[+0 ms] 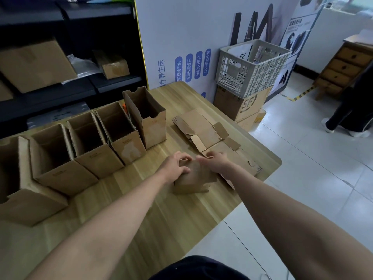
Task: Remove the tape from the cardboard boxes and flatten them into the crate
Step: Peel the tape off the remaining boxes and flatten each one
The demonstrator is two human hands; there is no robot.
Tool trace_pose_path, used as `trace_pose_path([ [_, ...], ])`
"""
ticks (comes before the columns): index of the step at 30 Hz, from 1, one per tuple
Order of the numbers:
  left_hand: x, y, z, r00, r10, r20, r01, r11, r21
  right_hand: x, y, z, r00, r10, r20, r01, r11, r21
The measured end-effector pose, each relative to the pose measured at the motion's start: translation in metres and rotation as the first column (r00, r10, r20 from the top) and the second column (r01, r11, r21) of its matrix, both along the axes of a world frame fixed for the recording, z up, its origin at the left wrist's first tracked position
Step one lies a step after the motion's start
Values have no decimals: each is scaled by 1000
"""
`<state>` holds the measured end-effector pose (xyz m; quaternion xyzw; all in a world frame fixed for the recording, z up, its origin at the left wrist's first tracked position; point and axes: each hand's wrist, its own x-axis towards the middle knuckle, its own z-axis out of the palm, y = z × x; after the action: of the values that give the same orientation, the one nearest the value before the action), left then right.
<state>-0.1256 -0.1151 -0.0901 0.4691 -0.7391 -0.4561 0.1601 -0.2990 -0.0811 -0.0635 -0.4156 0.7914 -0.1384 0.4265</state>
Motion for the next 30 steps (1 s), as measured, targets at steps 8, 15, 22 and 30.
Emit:
trace_pose_path([
  [8, -12, -3, -2, 970, 79, 232, -7, 955, -296, -11, 8, -17, 939, 319, -129, -328, 943, -58],
  [15, -21, -10, 6, 959, 54, 278, 13, 972, -235, -3, 5, -13, 921, 360, -147, -367, 930, -19],
  [22, -30, -10, 5, 910, -22, 415, 158, 942, -295, -1, 5, -12, 935, 319, -154, -326, 945, -29],
  [30, -3, -1, -15, 991, 63, 122, -8, 913, -407, -1, 5, -10, 937, 308, -164, -316, 949, -21],
])
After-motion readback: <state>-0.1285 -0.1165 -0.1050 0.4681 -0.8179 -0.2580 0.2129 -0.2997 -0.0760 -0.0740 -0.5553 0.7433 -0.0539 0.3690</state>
